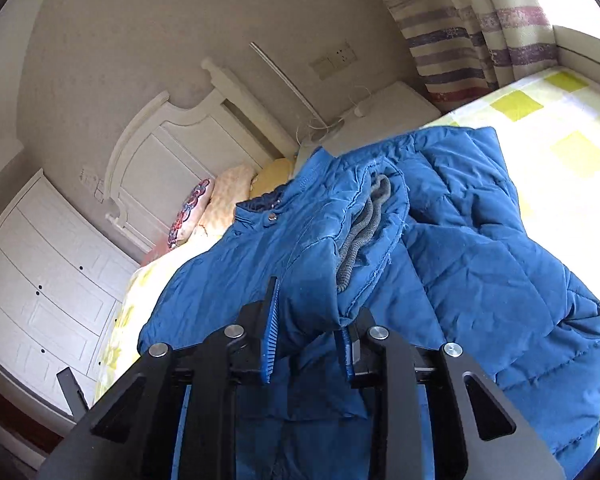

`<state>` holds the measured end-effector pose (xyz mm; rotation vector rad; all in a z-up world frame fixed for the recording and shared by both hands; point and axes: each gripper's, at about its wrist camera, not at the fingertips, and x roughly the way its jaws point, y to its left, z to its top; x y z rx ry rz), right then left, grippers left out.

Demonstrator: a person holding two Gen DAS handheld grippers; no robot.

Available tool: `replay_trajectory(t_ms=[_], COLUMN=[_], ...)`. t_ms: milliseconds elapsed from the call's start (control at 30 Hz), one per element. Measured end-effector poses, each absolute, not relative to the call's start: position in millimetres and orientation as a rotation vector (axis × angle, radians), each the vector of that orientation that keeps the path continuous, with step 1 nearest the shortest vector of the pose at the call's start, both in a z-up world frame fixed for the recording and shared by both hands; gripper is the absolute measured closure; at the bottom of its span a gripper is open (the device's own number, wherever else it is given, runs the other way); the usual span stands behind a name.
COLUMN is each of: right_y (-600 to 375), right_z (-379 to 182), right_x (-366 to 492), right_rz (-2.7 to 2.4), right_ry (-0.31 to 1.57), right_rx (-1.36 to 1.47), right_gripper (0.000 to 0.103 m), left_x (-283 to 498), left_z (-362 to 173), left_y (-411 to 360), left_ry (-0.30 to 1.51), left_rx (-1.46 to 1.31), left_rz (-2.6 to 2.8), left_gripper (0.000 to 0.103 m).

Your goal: Fold large clothes

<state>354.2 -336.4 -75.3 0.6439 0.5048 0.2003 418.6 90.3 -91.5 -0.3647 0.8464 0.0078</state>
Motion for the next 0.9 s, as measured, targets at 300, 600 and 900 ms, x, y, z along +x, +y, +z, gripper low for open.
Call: replay_trajectory(t_ms=[300,600,900], right_y=[-370.0,-349.1,-312.0], right_z=[-119.6,-55.5,-112.2], right_x=[343.5,305.4,414.8], right_rz=[0.091,-0.149,-0.065], right_ry=[0.683,0.479,0.776], right_rx=[0.661,0.396,0.128], right_gripper=[0.077,0.074,0.072], left_x=[419.8,420.1,416.5], left_z=[-92.0,-92.9,-90.8], left_y=[92.4,94.4,97.4], left_ry=[0.847,0.851,0.833], left_rx=[-0.370,-0.383,-0.396], left_rz=[0.005,0.007,0.017], left_gripper=[0.024,0.022,0.021])
